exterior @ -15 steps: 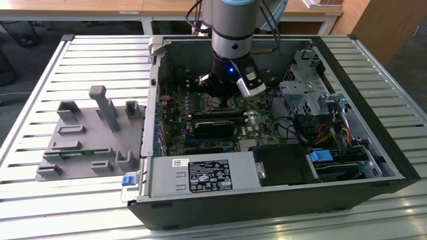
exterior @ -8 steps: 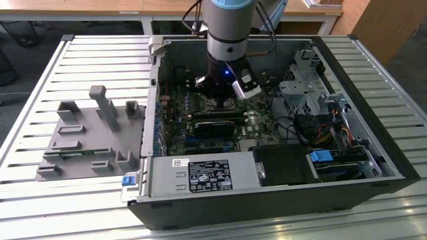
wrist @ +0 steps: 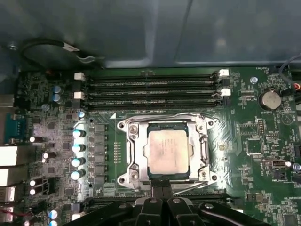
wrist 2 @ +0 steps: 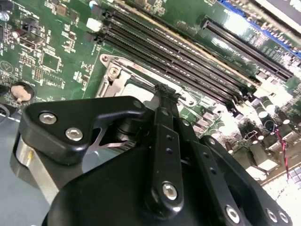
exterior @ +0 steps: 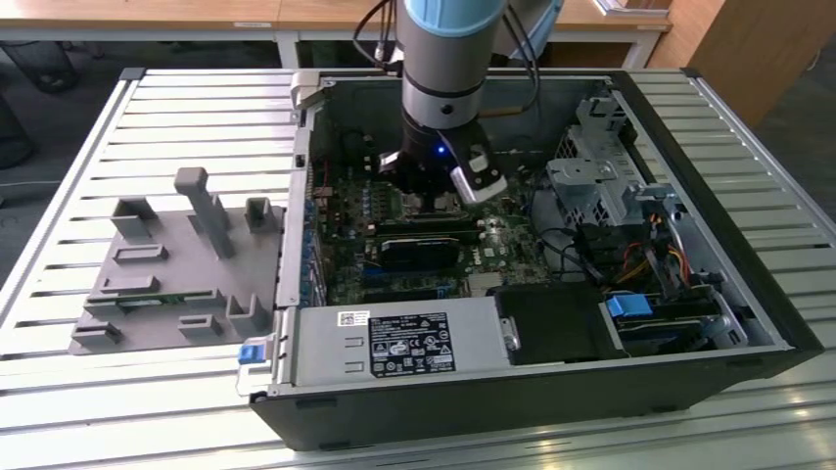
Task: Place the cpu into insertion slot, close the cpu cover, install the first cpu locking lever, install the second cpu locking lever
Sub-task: 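Install the second cpu locking lever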
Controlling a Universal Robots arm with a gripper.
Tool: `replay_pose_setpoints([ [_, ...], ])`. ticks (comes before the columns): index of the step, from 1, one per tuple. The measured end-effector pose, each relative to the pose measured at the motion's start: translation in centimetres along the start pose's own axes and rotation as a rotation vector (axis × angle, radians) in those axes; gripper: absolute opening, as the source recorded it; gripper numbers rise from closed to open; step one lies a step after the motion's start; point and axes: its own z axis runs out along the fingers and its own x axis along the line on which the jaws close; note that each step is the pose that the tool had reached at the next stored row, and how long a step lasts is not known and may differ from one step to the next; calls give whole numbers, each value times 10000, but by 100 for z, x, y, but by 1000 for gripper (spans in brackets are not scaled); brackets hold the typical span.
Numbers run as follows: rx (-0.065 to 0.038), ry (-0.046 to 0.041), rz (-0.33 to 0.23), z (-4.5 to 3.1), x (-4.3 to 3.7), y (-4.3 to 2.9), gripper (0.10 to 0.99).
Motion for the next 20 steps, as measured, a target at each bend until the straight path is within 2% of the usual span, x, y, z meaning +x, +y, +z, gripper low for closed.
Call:
replay_pose_setpoints([
  [6, -40, 7, -27, -12, 44, -70, 106],
  [12, -63, 9, -37, -7, 99, -95, 106],
  [18, -109, 15, -49, 78, 146, -112, 106],
  [20, -159, 16, -48, 110, 149, -118, 106],
])
